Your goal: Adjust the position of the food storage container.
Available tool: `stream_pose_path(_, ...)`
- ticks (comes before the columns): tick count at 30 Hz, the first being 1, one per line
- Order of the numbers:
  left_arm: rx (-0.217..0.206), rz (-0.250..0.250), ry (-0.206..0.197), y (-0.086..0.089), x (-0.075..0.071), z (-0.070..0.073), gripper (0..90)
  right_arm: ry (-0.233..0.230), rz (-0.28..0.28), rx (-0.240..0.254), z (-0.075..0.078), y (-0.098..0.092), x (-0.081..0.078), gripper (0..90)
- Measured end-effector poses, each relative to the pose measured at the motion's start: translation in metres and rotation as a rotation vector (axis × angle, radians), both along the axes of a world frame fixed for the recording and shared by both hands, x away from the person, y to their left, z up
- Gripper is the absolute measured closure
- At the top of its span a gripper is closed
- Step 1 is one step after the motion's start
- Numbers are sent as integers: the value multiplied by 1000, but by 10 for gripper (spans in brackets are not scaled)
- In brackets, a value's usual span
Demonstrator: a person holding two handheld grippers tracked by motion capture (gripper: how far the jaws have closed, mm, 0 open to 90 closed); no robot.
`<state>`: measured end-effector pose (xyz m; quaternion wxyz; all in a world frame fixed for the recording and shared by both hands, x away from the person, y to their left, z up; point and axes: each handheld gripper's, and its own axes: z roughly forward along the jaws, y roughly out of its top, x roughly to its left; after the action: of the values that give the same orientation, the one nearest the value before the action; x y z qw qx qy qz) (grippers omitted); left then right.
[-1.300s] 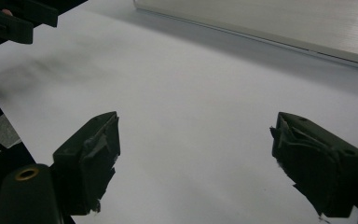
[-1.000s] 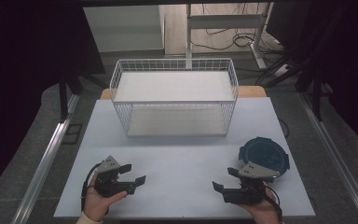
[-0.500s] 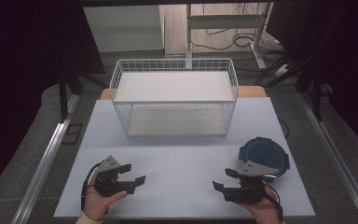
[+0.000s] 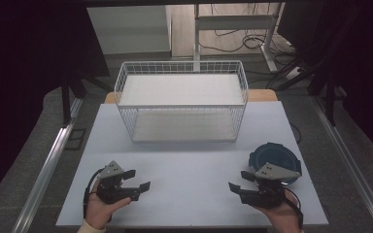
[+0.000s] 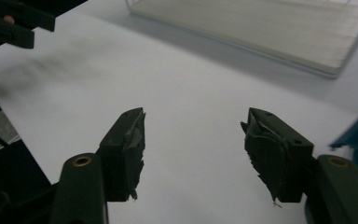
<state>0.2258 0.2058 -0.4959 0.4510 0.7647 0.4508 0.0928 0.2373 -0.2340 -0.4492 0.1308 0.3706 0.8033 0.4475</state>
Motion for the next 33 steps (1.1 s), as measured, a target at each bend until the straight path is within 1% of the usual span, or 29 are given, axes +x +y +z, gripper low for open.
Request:
stream_pose_path(5, 1, -2, -4, -1, -1, 1, 217, -5, -37, -1, 13, -17, 4, 458)
stream_pose_path(6, 1, -2, -4, -1, -1, 1, 217, -5, -37, -1, 13, -17, 4, 458)
stream_pose_path(7, 0, -2, -4, -1, -1, 1, 217, -9, -48, -1, 18, -26, 5, 475)
stream_pose_path(10, 2, -1, -3, -1, -1, 1, 216, -16, -71, -10, 21, -37, 7, 563)
stream_pose_path(11, 2, -1, -3, -1, -1, 1, 217, -16, -71, -10, 21, -37, 7, 563)
stream_pose_path(12, 3, -1, -3, -1, 0, 1, 216, -22, -85, -19, 23, -45, 8, 636)
stream_pose_path(13, 4, -1, -2, -1, 0, 1, 217, -29, -97, -28, 24, -48, 9, 661)
stream_pose_path(16, 6, -3, 1, -1, 0, 0, 217, -27, -111, -34, 25, -58, 12, 718)
stream_pose_path(17, 6, -3, 1, -1, 0, 0, 216, -27, -111, -34, 25, -58, 12, 718)
stream_pose_path(19, 7, -3, 1, -1, 0, 0, 217, -26, -122, -45, 26, -65, 13, 759)
stream_pose_path(20, 7, -4, 1, -1, 0, 0, 217, -29, -132, -58, 27, -71, 15, 803)
stream_pose_path(24, 10, -5, 2, -1, 0, 0, 217, -32, -145, -63, 28, -81, 17, 879)
stream_pose_path(29, 13, -4, 3, -2, 0, 0, 216, -30, -181, -86, 27, -96, 21, 894)
stream_pose_path(30, 13, -4, 3, -2, 0, 0, 217, -30, -181, -86, 27, -96, 21, 894)
stream_pose_path(31, 13, -4, 3, -2, 0, 0, 217, -32, -190, -90, 27, -98, 21, 894)
stream_pose_path(32, 13, -4, 4, -1, 0, -1, 216, -35, -215, -102, 28, -105, 23, 895)
stream_pose_path(33, 15, -4, 4, -1, 0, -1, 217, -36, -222, -106, 28, -108, 24, 896)
